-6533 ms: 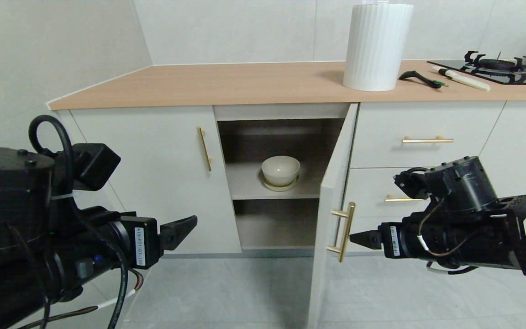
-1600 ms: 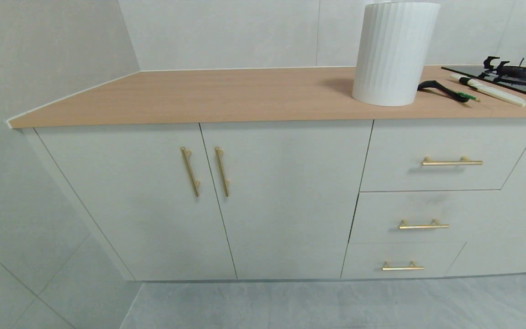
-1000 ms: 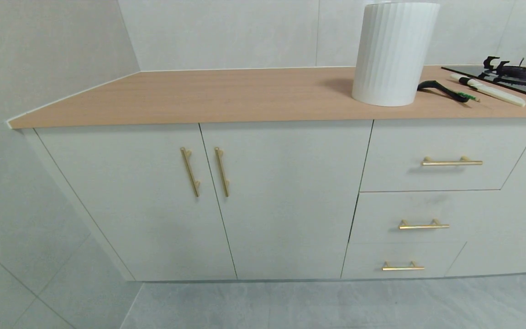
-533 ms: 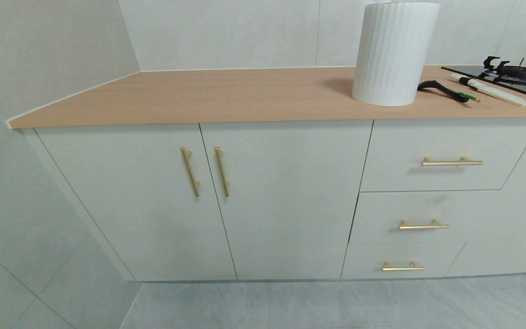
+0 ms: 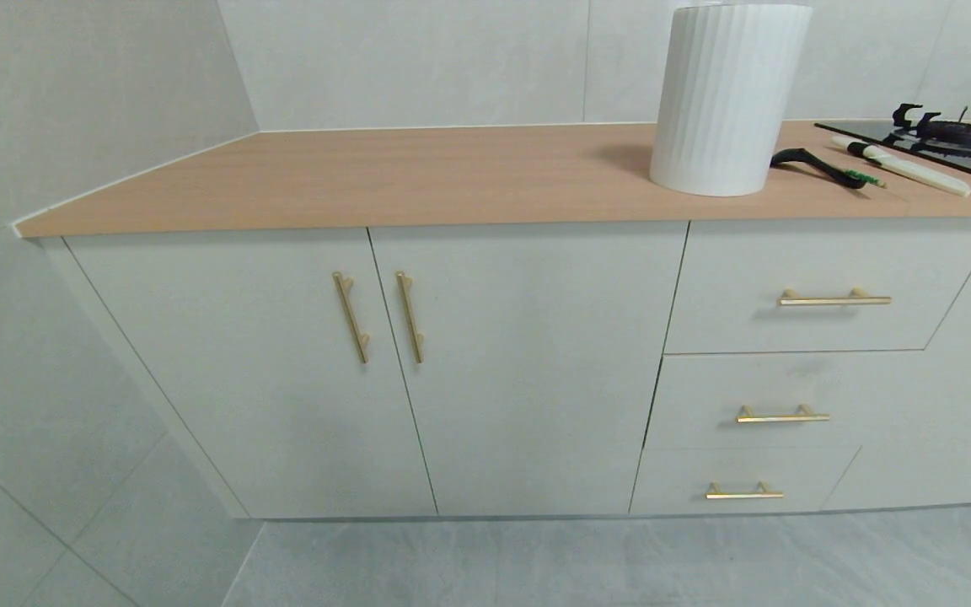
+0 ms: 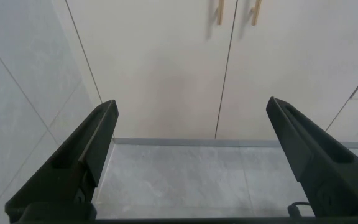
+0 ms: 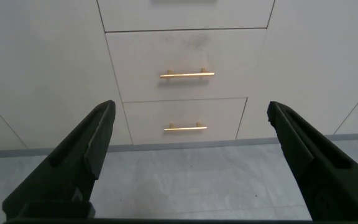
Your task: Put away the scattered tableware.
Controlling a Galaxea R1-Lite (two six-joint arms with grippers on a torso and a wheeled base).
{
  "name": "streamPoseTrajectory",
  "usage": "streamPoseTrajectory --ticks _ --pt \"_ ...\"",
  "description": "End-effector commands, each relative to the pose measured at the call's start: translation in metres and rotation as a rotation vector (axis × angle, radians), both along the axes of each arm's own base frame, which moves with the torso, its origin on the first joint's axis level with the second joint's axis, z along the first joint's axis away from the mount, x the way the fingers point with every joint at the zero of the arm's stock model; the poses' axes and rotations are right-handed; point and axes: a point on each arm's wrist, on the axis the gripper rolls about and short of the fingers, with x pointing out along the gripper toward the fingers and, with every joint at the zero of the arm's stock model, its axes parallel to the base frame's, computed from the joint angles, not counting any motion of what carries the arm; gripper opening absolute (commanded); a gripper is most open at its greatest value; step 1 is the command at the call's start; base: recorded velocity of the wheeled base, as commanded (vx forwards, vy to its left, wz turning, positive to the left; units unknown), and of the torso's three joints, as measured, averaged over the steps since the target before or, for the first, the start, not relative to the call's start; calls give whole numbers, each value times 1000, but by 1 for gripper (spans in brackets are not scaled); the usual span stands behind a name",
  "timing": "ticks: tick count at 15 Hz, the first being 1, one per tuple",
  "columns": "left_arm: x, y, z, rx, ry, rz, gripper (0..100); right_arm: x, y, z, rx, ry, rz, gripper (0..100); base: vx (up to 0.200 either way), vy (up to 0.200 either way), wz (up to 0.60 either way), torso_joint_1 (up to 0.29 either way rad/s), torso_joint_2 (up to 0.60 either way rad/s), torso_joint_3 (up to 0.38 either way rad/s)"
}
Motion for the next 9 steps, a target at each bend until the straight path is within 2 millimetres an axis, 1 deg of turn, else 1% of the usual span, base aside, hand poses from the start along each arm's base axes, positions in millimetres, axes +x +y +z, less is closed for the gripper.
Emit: streamPoseTrajectory --ticks 1,7,9 --pt "0 0 0 -1 1 1 100 0 0 0 0 3 0 100 0 0 0 0 0 0" --pt "0 0 0 -2 1 1 100 0 0 0 1 3 0 100 200 0 0 0 2 4" --pt "0 0 0 -4 1 1 100 0 0 0 0 3 0 100 0 0 0 0 0 0"
